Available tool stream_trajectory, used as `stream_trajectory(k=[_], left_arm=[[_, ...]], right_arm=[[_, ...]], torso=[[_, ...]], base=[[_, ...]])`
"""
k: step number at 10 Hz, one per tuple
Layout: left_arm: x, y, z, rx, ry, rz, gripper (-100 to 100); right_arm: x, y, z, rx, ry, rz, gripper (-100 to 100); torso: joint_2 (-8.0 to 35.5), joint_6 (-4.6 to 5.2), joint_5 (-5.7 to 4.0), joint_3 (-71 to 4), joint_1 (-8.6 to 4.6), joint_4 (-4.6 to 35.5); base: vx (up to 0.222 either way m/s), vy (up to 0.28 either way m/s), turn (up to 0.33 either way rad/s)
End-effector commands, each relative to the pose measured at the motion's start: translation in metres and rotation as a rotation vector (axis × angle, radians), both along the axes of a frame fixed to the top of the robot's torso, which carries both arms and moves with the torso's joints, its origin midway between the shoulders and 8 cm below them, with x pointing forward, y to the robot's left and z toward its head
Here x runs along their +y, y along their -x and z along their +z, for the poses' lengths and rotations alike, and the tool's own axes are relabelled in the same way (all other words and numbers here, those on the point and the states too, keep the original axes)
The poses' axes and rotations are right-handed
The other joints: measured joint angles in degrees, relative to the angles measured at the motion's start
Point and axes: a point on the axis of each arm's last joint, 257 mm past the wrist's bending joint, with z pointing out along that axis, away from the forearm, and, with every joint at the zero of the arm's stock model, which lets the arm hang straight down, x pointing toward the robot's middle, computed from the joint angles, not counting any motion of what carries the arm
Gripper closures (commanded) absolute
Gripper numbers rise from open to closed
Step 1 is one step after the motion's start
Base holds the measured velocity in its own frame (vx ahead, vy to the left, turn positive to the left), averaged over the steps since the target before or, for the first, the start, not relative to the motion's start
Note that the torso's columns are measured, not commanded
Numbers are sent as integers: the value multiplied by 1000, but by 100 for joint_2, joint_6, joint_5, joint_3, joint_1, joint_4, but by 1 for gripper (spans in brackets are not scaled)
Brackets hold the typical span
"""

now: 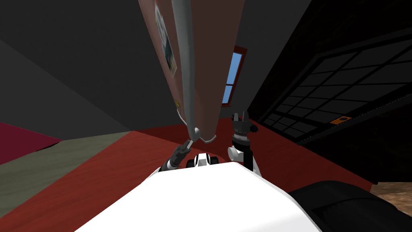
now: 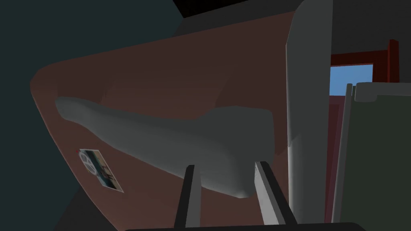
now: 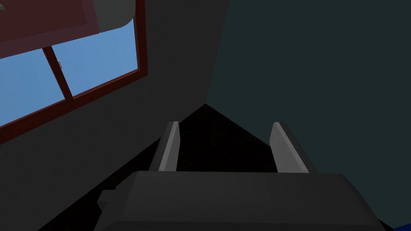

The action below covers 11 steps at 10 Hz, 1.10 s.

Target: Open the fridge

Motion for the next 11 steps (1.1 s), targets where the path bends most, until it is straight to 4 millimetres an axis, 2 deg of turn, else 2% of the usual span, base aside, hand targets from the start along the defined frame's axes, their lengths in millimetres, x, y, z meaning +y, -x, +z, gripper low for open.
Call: stream_trajectory(k=[1,2,5,6,11], left_arm=[[1,6,16,-1,-3,-17,-100],[2,8,22,-1,-3,-23,-100],[1,16,39,-1,-5,-43,-100],[1,16,39,-1,-5,-43,-100],[0,24,55,1,-8,-65,-100]], right_arm=[[0,0,0,0,0,0,0],[0,0,0,0,-1,0,0],[0,0,0,0,-1,0,0],[0,0,0,0,-1,0,0],[0,0,0,0,-1,0,0]], torso=[[-9,1,-8,10,-63,-23],[-9,7,-24,20,-120,-38],[26,8,0,40,-34,-26],[33,2,5,35,-9,-9],[39,5,-12,15,-40,21]], base=[[45,-55,103],[41,-88,90],[38,-52,55],[16,-14,24],[8,-5,33]])
